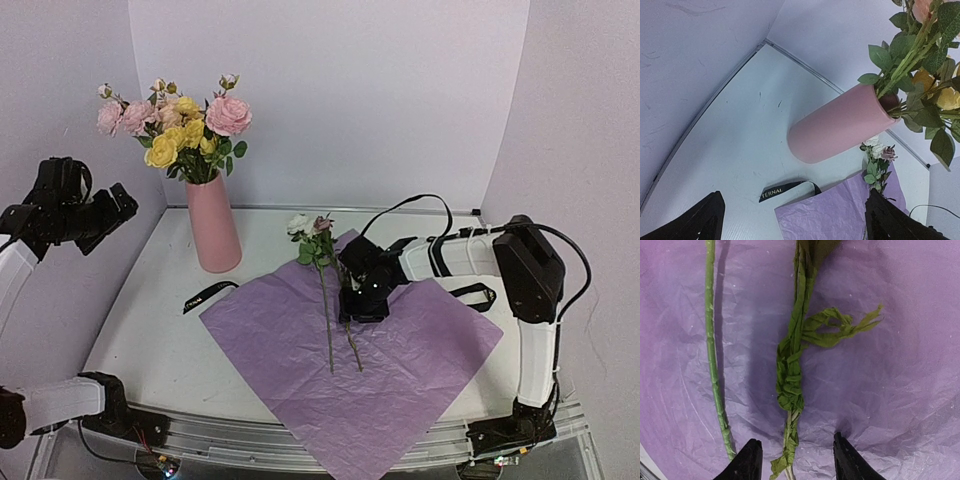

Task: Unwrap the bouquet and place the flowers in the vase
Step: Insert the fake flower into the vase, then pick up the fake flower from the wrapping paper.

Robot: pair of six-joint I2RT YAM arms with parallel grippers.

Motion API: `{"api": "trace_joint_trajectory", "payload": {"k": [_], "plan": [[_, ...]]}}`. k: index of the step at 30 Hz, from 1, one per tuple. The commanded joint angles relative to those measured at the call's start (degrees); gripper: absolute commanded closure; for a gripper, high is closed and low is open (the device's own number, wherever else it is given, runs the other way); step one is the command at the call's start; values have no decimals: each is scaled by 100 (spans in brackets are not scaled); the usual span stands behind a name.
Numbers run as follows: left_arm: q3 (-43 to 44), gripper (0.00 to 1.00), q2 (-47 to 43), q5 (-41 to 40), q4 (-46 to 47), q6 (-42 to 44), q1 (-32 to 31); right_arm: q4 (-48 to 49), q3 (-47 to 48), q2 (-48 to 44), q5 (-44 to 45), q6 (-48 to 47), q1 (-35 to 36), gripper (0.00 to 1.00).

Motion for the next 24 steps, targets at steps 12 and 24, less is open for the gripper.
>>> {"api": "trace_joint_trajectory", "payload": {"k": [12, 24], "plan": [[-262, 1, -315, 683, -606, -445, -9, -846, 742, 508, 669, 198, 146, 81], [-756, 1, -88, 1404, -328, -466, -15, -881, 565, -676, 1259, 675, 133, 100]]}}
